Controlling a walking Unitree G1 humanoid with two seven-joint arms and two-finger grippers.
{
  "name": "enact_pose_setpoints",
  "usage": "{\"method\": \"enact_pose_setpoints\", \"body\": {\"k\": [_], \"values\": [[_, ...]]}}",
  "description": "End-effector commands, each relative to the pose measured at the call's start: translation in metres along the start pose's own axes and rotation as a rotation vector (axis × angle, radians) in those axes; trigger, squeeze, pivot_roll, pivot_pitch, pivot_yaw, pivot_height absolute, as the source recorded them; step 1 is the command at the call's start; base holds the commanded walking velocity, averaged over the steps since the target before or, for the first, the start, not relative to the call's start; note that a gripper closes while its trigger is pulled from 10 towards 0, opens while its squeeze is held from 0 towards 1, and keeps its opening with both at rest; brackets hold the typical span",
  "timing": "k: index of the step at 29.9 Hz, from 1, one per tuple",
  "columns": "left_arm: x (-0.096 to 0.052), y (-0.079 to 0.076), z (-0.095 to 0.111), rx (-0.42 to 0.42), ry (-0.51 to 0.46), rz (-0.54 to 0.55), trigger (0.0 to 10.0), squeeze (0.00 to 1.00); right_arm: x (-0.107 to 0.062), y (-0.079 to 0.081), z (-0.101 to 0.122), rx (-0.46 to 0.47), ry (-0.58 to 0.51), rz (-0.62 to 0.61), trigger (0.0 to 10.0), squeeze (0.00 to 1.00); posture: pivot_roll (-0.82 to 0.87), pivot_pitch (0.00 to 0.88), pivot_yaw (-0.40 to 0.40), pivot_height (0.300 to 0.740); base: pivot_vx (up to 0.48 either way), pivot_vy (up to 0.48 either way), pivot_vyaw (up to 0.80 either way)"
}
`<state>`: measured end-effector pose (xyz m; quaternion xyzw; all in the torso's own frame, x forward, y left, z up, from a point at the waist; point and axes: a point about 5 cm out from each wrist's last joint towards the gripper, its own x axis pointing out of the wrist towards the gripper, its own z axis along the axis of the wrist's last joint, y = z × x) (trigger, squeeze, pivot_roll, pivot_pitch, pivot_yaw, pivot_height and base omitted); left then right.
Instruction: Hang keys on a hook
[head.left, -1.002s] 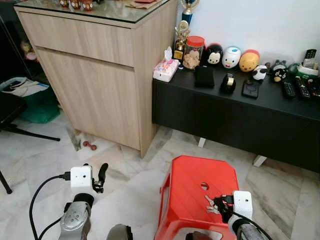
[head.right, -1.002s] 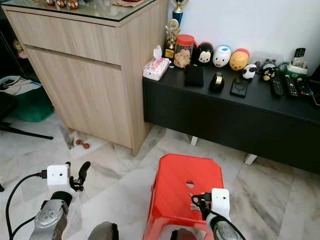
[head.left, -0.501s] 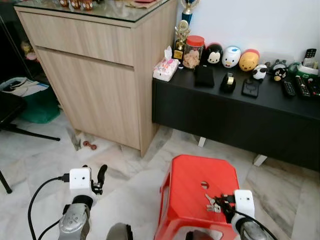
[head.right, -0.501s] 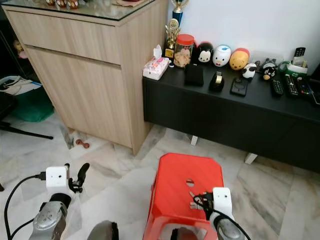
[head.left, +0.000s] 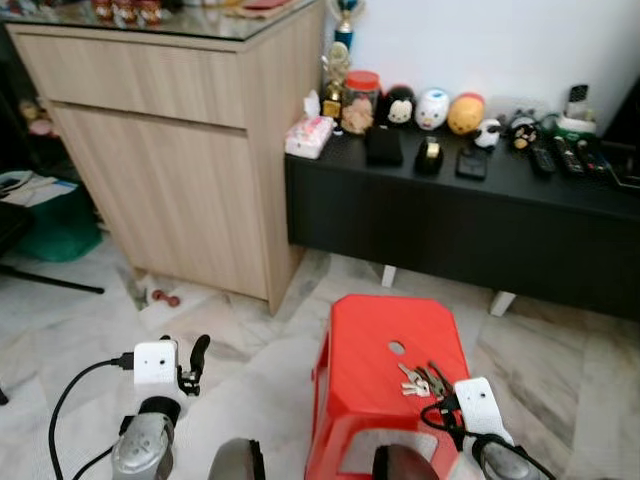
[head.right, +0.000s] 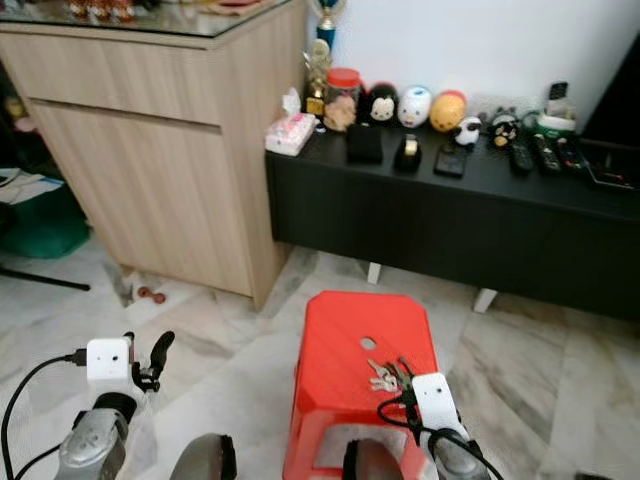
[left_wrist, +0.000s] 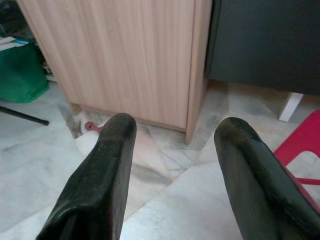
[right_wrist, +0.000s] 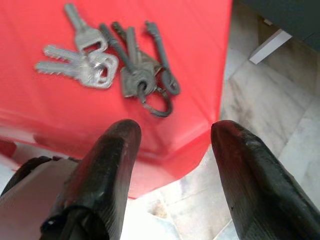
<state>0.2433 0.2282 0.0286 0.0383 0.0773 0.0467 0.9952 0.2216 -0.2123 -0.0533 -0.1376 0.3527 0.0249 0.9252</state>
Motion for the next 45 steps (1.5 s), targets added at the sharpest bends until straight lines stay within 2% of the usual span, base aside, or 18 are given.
{"method": "enact_pose_setpoints", "body": {"k": [1,6,13,16,20,28,45], "values": [[0.003,-0.002,0.005,0.014,-0.015,-0.021,10.0,0.0,0.003,0.0,0.012,-0.013,-0.035,0.022,10.0,0.0,-0.01,0.0,-0.035,0.61,0.0,0.0,0.0],[0.003,0.0,0.007,0.02,-0.015,-0.025,10.0,0.0,0.005,0.007,0.019,-0.066,-0.052,0.063,10.0,0.0,-0.01,0.0,-0.029,0.61,0.0,0.0,0.0],[0.003,0.003,0.006,0.036,-0.004,-0.038,10.0,0.0,0.009,0.015,0.026,-0.083,-0.043,0.1,10.0,0.0,0.0,0.0,-0.007,0.61,0.0,0.0,0.0],[0.005,0.004,0.01,0.047,-0.011,-0.046,10.0,0.0,0.01,0.019,0.028,-0.125,-0.028,0.111,10.0,0.0,0.01,0.0,0.003,0.61,0.0,0.0,0.0],[0.004,0.005,0.011,0.054,-0.014,-0.055,10.0,0.0,0.011,0.016,0.028,-0.15,-0.003,0.091,10.0,0.0,0.01,0.0,0.005,0.61,0.0,0.0,0.0],[-0.001,0.005,0.012,0.058,-0.016,-0.062,10.0,0.0,0.013,0.004,0.037,-0.137,-0.014,0.027,10.0,0.0,0.03,0.0,0.003,0.61,0.0,0.0,0.0],[-0.014,0.004,0.018,0.063,-0.025,-0.078,10.0,0.0,0.013,-0.006,0.029,-0.152,0.06,-0.028,10.0,0.0,0.05,0.004,0.003,0.61,0.0,0.0,0.0]]}}
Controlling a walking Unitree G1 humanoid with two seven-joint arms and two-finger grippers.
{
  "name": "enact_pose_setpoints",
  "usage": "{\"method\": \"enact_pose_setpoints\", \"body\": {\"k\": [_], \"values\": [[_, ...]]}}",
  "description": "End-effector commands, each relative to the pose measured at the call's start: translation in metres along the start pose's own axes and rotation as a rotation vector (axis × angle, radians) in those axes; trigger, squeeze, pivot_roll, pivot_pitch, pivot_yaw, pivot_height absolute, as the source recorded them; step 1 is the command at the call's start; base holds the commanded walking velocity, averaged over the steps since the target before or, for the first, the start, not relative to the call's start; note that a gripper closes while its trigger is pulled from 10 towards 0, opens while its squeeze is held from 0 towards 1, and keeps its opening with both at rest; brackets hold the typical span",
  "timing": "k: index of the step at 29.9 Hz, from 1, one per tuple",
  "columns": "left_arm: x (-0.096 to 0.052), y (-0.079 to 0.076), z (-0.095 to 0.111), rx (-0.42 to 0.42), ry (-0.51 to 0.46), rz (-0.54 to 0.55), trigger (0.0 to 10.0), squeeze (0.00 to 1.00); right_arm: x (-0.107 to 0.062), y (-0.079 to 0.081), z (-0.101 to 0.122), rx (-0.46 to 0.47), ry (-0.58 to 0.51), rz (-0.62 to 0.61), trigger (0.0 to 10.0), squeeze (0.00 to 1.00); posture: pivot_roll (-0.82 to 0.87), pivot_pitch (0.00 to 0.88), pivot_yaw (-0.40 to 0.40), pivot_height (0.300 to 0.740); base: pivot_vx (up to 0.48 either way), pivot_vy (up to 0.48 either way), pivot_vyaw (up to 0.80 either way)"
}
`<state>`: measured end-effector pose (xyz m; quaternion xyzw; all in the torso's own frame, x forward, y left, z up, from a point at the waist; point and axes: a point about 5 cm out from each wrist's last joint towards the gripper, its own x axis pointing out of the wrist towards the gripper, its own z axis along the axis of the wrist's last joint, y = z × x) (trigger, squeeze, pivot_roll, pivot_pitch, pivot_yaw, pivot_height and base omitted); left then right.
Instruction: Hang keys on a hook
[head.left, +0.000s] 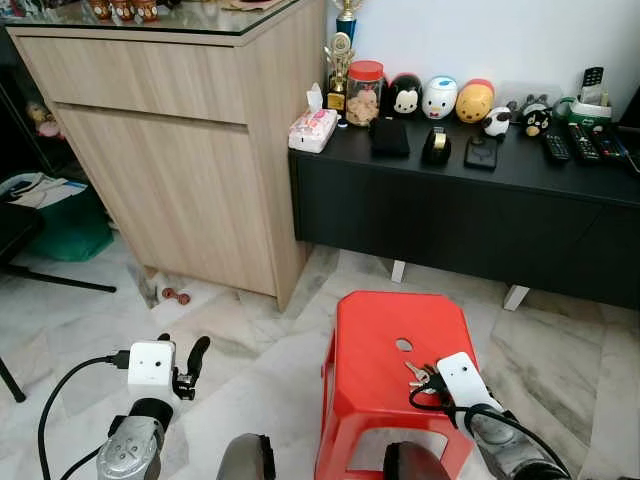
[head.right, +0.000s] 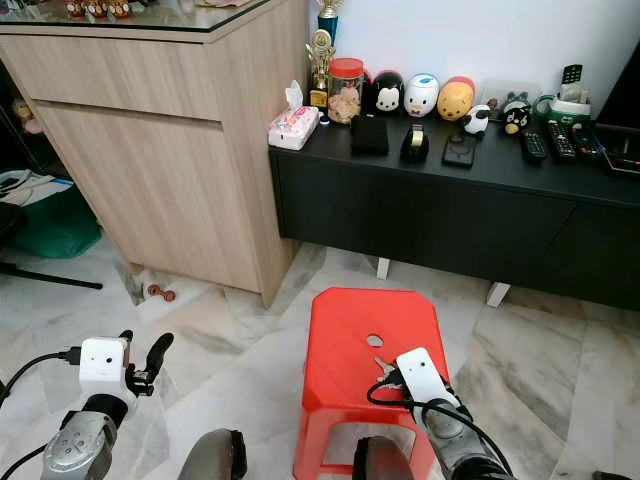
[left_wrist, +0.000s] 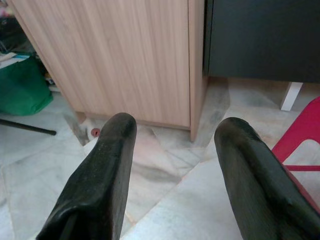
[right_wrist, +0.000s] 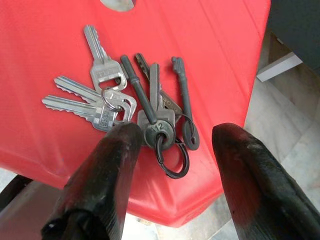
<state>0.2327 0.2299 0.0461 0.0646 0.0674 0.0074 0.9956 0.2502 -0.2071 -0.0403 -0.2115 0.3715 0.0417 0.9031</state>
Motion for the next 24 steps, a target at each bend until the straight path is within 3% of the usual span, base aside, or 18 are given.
{"method": "enact_pose_setpoints", "body": {"k": [1,7,19,20,21,24], "values": [[-0.002,0.0,0.003,0.006,-0.002,-0.005,10.0,0.0,0.0,-0.005,-0.002,0.004,0.014,-0.018,10.0,0.0,0.06,0.012,0.003,0.61,0.0,0.0,0.0],[-0.005,-0.001,0.007,0.009,-0.01,-0.008,10.0,0.0,-0.001,-0.01,-0.006,0.009,0.027,-0.034,10.0,0.0,0.05,0.05,-0.002,0.61,0.0,0.0,0.0],[0.003,-0.006,0.029,0.007,-0.059,-0.015,10.0,0.0,0.0,-0.009,-0.002,0.022,0.017,-0.033,10.0,0.0,0.05,0.122,-0.01,0.61,0.0,0.0,0.0],[0.003,-0.007,0.029,0.008,-0.06,-0.015,10.0,0.0,0.0,-0.009,-0.001,0.022,0.013,-0.03,7.8,0.0,0.05,0.124,-0.01,0.61,0.0,0.0,0.0],[0.003,-0.007,0.029,0.008,-0.059,-0.015,10.0,0.0,0.0,-0.008,0.0,0.025,0.007,-0.029,0.0,0.0,0.05,0.125,-0.01,0.61,0.0,0.0,0.0],[0.003,-0.006,0.03,0.009,-0.057,-0.013,10.0,0.0,0.0,-0.009,0.002,0.028,-0.002,-0.028,0.0,0.0,0.05,0.127,-0.01,0.61,0.0,0.0,0.0]]}}
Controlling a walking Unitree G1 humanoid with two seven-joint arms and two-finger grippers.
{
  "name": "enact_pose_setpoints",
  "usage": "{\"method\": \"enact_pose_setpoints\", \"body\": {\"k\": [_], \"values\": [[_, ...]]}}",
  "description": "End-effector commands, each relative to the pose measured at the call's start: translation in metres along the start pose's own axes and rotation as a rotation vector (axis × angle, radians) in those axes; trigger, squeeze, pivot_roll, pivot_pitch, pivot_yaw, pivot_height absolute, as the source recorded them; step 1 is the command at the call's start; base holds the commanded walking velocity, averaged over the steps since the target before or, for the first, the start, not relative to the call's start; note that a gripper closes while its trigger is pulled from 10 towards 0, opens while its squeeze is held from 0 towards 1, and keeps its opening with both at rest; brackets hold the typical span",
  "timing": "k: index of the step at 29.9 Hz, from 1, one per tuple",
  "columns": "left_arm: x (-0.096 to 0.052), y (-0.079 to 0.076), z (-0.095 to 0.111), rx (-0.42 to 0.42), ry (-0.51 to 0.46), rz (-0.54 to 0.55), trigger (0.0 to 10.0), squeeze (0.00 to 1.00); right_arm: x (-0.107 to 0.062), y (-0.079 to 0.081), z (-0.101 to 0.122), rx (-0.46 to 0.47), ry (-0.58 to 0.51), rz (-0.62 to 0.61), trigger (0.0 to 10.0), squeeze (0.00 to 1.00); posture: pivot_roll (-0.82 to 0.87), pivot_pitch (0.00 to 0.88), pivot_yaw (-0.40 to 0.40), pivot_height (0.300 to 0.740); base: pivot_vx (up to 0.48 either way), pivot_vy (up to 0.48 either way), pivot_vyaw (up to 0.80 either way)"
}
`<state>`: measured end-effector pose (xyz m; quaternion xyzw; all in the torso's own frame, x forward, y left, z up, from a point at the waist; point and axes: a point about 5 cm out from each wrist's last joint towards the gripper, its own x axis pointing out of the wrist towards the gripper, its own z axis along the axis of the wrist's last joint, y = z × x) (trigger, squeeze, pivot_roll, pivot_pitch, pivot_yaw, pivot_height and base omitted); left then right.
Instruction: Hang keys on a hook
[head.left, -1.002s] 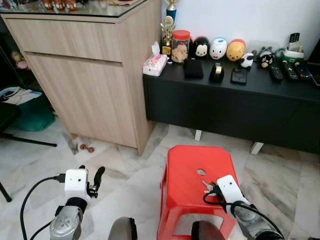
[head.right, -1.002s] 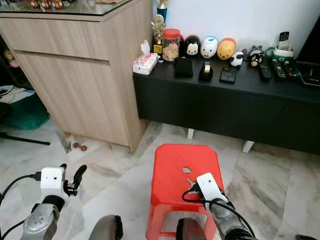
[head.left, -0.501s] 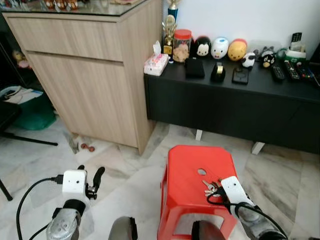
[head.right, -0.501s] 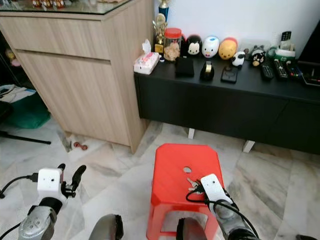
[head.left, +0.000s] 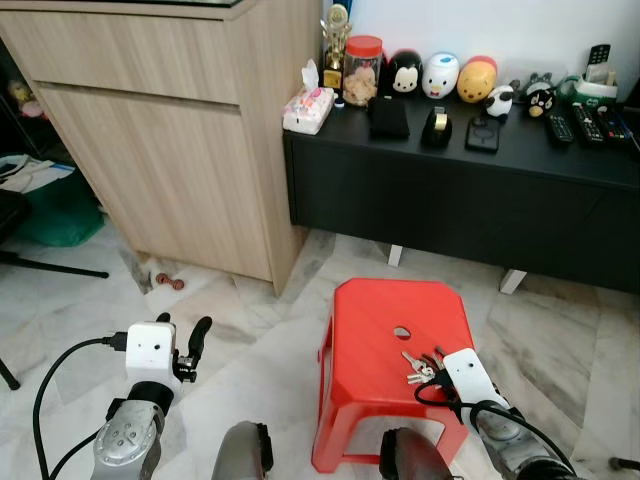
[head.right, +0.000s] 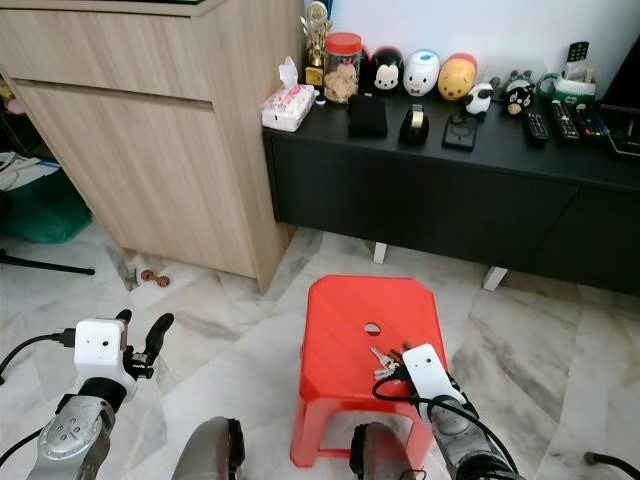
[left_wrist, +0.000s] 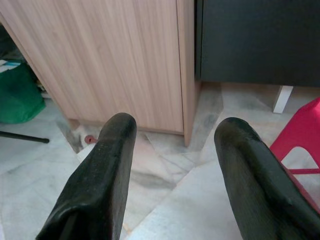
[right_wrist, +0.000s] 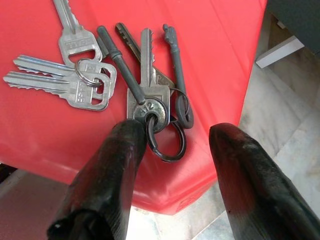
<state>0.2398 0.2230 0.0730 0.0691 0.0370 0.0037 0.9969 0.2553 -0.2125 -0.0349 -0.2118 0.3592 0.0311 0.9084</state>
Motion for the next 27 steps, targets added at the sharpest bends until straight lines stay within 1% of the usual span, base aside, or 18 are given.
{"method": "enact_pose_setpoints", "body": {"k": [1,7,11,18,27], "values": [[-0.001,-0.003,0.001,0.001,0.005,-0.009,10.0,0.0,0.0,-0.001,-0.002,0.018,0.02,-0.002,0.0,0.0,0.05,0.127,-0.011,0.61,0.0,0.0,0.0],[-0.001,-0.003,0.001,0.006,0.017,-0.004,10.0,0.0,0.0,0.0,-0.001,0.017,0.015,0.004,0.0,0.0,0.05,0.126,-0.013,0.61,0.0,0.0,0.0],[0.0,-0.003,0.001,0.015,0.022,-0.005,10.0,0.0,0.0,0.005,-0.002,0.025,0.012,0.019,0.0,0.0,0.05,0.121,-0.012,0.61,0.0,0.0,0.0],[0.003,-0.004,0.003,0.02,0.019,-0.009,10.0,0.0,0.0,0.009,-0.001,0.036,0.007,0.03,0.0,0.0,0.05,0.109,-0.01,0.61,0.0,0.0,0.0],[0.006,-0.004,0.003,0.025,0.019,-0.007,10.0,0.0,0.001,0.009,0.008,0.058,-0.031,0.028,0.0,0.0,0.05,0.095,-0.009,0.61,0.0,0.0,0.0]]}}
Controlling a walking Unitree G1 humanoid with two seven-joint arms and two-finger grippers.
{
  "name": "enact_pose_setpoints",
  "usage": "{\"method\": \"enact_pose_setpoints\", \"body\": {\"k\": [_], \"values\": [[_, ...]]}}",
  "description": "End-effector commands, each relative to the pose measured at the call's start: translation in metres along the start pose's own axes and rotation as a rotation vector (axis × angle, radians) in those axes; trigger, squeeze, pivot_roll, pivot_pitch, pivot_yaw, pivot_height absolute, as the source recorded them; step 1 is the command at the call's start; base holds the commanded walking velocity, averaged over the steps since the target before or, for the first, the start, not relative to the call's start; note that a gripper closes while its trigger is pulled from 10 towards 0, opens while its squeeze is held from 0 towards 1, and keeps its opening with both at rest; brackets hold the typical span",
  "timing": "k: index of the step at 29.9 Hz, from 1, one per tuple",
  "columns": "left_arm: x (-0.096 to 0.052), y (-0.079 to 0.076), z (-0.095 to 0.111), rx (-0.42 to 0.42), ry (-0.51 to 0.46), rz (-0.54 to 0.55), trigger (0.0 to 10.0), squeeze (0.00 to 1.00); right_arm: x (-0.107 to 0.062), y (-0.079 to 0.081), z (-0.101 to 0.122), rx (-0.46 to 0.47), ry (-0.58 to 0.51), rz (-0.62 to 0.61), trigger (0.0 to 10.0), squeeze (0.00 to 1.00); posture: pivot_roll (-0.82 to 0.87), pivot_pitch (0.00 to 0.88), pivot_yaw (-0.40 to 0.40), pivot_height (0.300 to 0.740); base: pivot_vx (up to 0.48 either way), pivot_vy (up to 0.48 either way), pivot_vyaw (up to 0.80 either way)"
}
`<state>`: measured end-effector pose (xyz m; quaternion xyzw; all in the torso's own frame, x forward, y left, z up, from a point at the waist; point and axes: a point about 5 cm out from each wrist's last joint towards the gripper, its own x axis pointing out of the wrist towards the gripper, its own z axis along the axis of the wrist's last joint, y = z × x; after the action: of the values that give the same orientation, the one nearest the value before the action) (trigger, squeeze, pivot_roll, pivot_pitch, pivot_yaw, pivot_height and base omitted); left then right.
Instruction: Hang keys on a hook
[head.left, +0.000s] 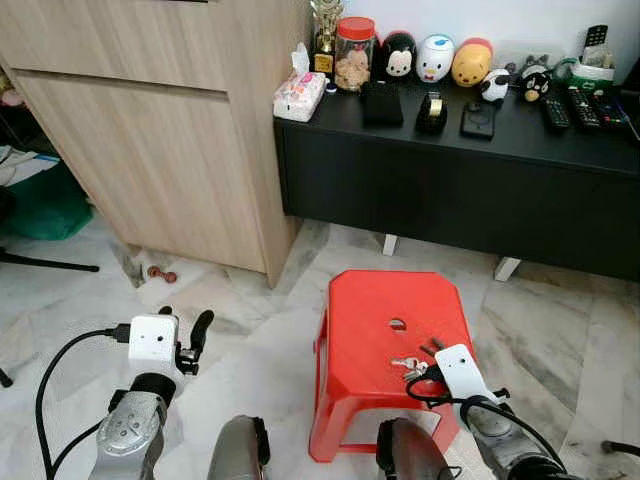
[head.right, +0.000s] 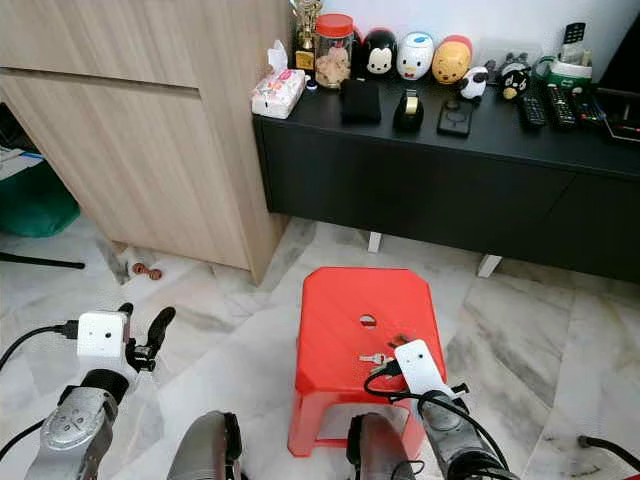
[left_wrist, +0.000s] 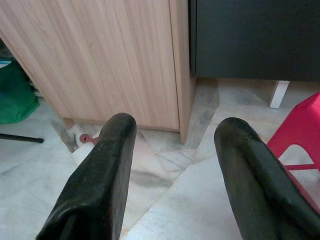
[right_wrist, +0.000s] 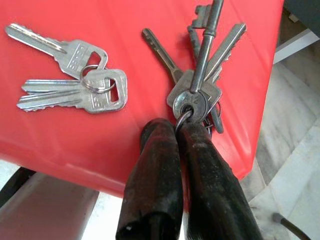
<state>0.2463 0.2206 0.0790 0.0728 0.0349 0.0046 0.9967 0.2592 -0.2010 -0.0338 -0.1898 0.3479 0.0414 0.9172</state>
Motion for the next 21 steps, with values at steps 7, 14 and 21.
{"method": "enact_pose_setpoints", "body": {"k": [7,14,21], "values": [[0.009,-0.005,-0.005,0.015,0.021,-0.009,10.0,0.0,0.003,-0.006,0.025,0.09,-0.106,-0.031,0.0,0.0,0.04,0.048,-0.004,0.61,0.0,0.0,0.0],[0.018,-0.004,-0.004,0.017,0.014,-0.002,10.0,0.0,0.005,-0.007,0.052,0.16,-0.224,-0.038,0.0,0.0,0.03,0.016,-0.006,0.61,0.0,0.0,0.0],[0.022,-0.001,-0.007,0.019,0.015,0.012,10.0,0.0,0.003,-0.007,0.063,0.288,-0.309,0.01,0.0,0.0,0.02,0.0,-0.008,0.61,0.0,0.0,0.0]]}}
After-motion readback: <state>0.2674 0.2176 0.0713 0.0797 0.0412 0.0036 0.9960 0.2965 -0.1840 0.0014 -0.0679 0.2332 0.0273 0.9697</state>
